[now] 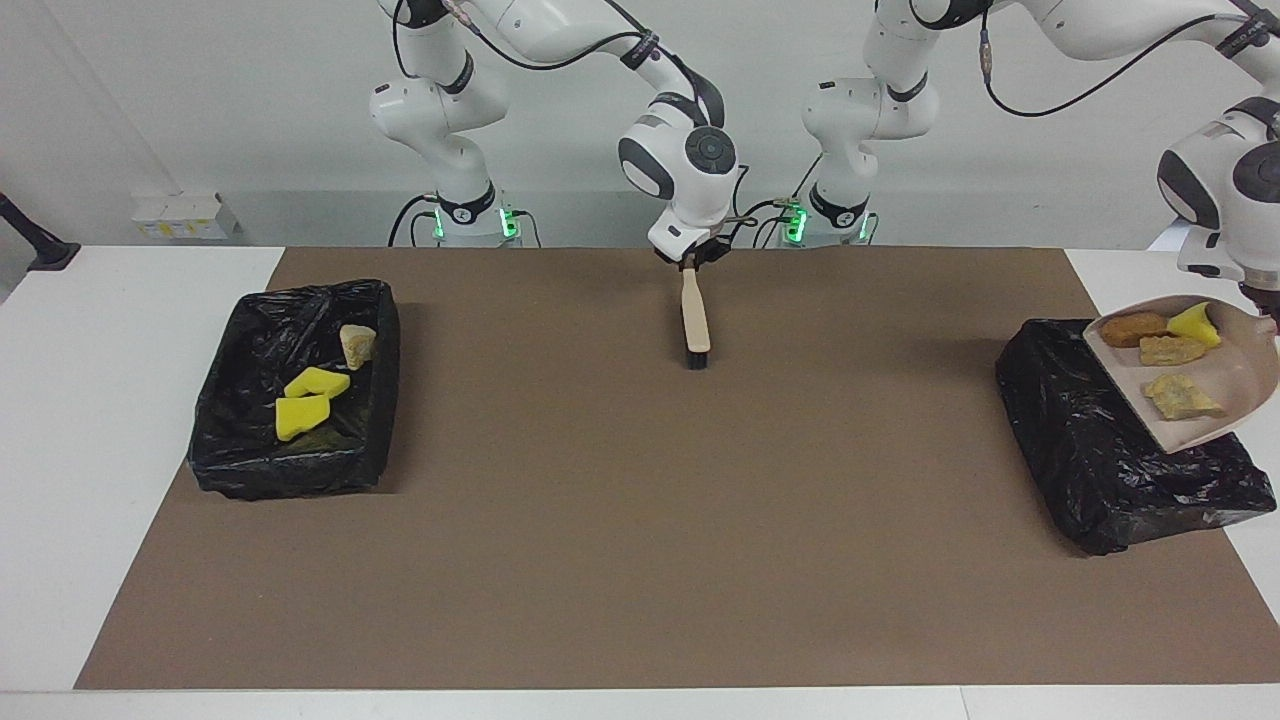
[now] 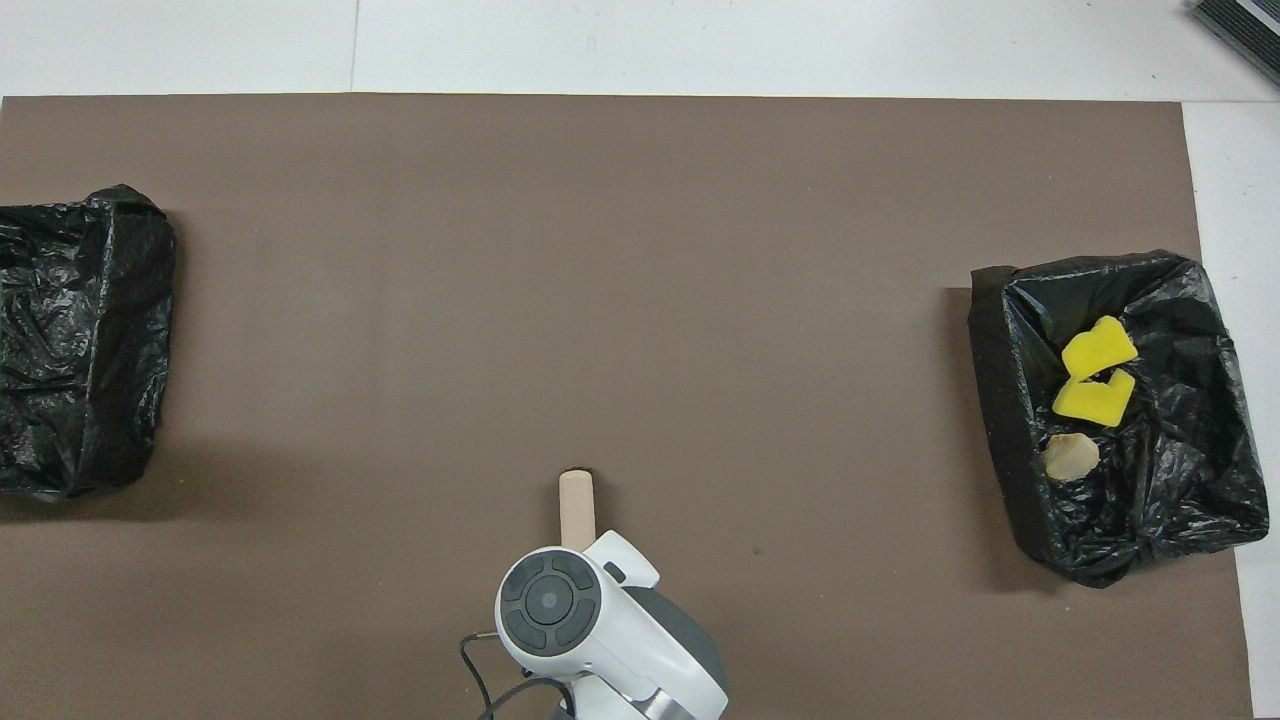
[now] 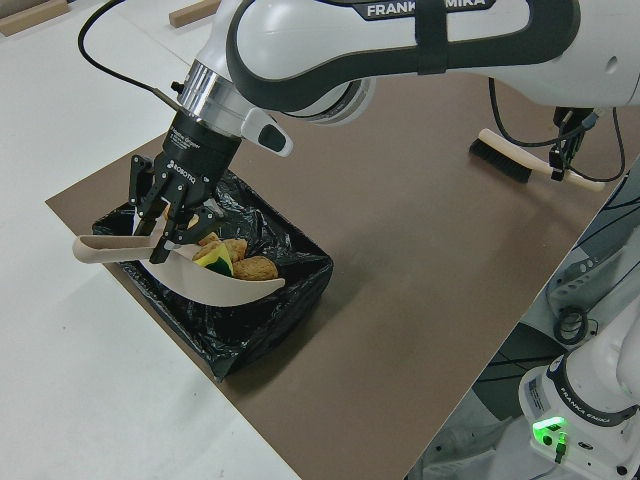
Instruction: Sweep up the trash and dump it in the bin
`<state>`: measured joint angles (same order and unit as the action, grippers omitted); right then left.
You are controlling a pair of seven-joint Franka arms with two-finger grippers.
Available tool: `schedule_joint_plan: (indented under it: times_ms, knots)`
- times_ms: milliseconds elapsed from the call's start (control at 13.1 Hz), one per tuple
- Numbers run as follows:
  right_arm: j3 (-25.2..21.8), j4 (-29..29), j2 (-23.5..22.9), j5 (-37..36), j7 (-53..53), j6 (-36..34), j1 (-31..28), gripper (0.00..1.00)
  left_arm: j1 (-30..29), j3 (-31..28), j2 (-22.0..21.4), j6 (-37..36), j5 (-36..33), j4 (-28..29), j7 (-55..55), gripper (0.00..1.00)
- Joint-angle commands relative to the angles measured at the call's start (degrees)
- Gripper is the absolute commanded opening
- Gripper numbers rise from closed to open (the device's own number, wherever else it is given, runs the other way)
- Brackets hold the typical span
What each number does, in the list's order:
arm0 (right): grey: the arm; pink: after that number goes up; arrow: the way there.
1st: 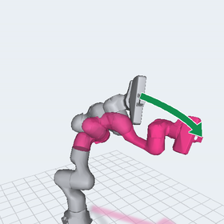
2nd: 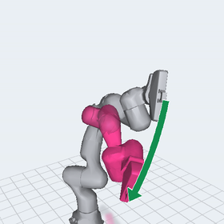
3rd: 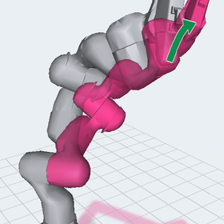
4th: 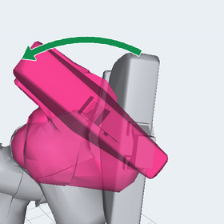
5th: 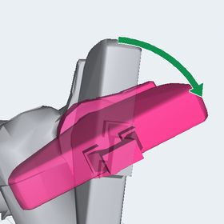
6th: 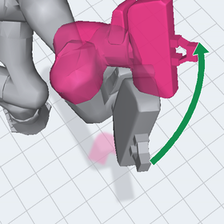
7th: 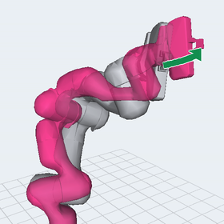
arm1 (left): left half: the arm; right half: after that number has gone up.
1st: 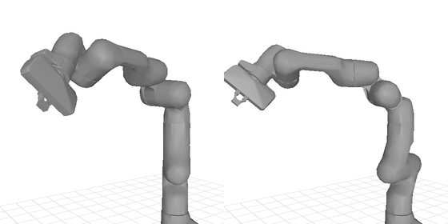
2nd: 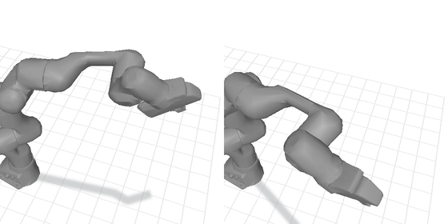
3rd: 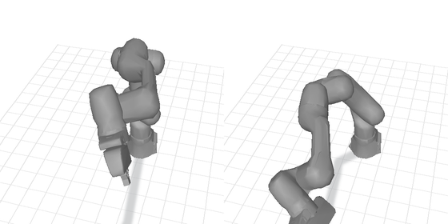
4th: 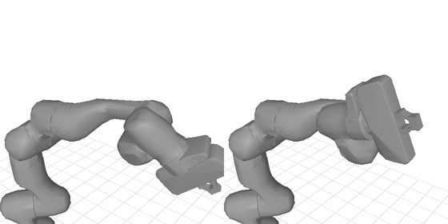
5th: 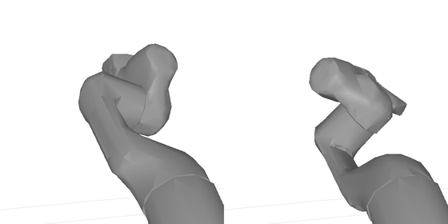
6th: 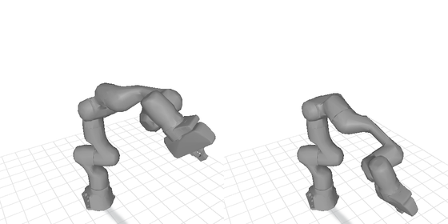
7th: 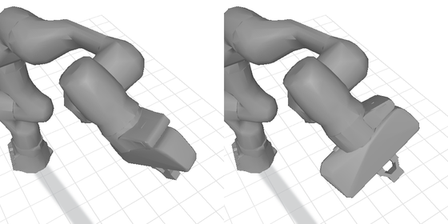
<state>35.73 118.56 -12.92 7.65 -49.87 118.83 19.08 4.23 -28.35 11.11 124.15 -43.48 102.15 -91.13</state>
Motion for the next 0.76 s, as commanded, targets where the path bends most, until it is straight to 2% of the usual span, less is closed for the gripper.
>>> schedule_joint_plan:
  times_ms: [0,76,381,533,686]
  knots:
    - [0.2,0.6,1.3,1.5,-0.6,0.2,-0.1,0.80,1.1,1.5,1.0,-4.9,-7.1,-3.0,1.1,0.00]
    - [0.1,-1.0,0.9,1.6,-1.0,-0.6,0.7,1.00,1.1,2.4,1.1,-7.1,-9.1,-3.9,1.2,0.00]
    - [-0.5,-8.9,1.4,0.5,-0.2,-8.7,-1.1,1.00,1.0,2.5,0.3,-10.3,-13.3,-7.7,0.9,0.00]
    - [-0.3,-12.9,2.1,0.2,3.3,-14.6,-5.6,1.00,1.1,2.6,-0.7,-12.4,-13.2,-9.3,-0.2,0.00]
    - [-0.6,-16.6,3.6,-1.0,13.1,-21.6,-10.9,1.00,1.1,5.2,-1.2,-15.2,-12.3,-9.3,-0.3,0.00]
